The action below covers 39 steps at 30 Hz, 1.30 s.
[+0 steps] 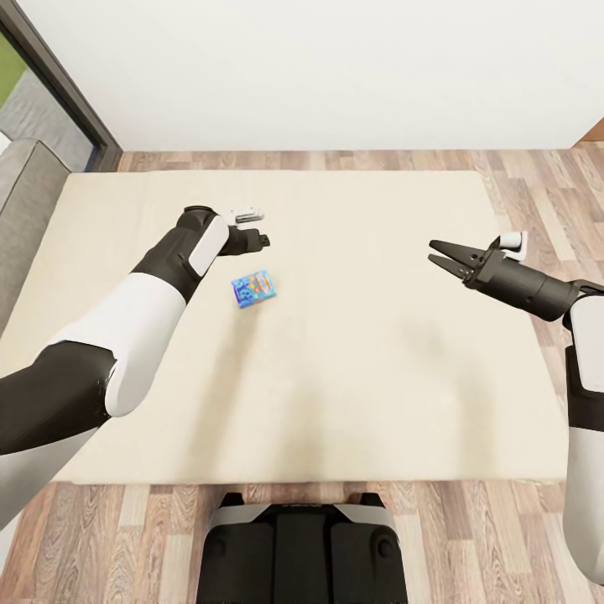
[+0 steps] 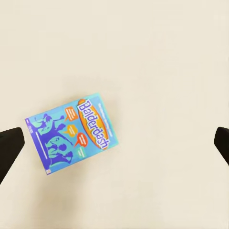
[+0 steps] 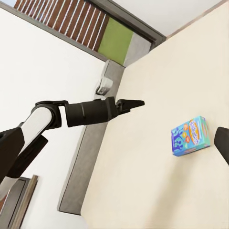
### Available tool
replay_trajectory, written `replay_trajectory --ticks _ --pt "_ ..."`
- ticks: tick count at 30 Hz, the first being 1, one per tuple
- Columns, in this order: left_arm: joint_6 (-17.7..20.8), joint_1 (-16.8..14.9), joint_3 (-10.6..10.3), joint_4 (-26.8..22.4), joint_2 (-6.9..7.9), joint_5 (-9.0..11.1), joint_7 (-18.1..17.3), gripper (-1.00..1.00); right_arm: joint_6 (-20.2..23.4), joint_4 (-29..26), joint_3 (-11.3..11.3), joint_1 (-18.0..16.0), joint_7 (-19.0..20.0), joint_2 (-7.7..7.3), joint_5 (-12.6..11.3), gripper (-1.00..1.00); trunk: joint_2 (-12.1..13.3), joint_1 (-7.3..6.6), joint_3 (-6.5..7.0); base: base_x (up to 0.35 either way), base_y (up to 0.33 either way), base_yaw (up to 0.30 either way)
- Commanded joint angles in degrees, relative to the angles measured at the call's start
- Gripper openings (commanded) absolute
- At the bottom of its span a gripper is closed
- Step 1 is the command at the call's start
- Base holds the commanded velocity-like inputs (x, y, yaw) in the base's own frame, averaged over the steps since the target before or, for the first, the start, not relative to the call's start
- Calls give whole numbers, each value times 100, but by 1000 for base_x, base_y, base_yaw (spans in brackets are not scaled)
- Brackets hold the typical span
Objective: Put all the toys in the child's room - the three board games (two on the bed and one on the table), the two jigsaw puzzles on the table, and the tennis ball on the table - inside the toy box on the table in the child's room.
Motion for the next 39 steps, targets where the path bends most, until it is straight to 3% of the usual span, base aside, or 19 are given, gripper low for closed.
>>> replay_trajectory --ticks 1,29,39 --pt "16 -5 -29 -5 5 60 49 100 27 -1 -4 -3 35 0 26 100 -9 3 -16 0 0 0" --pt "-8 -21 -28 -78 18 54 51 100 27 -22 7 81 38 0 25 100 -9 3 -281 0 0 0" --pt "-81 -298 -28 -90 30 51 82 100 27 -23 9 89 39 -4 21 100 -9 3 -376 0 0 0"
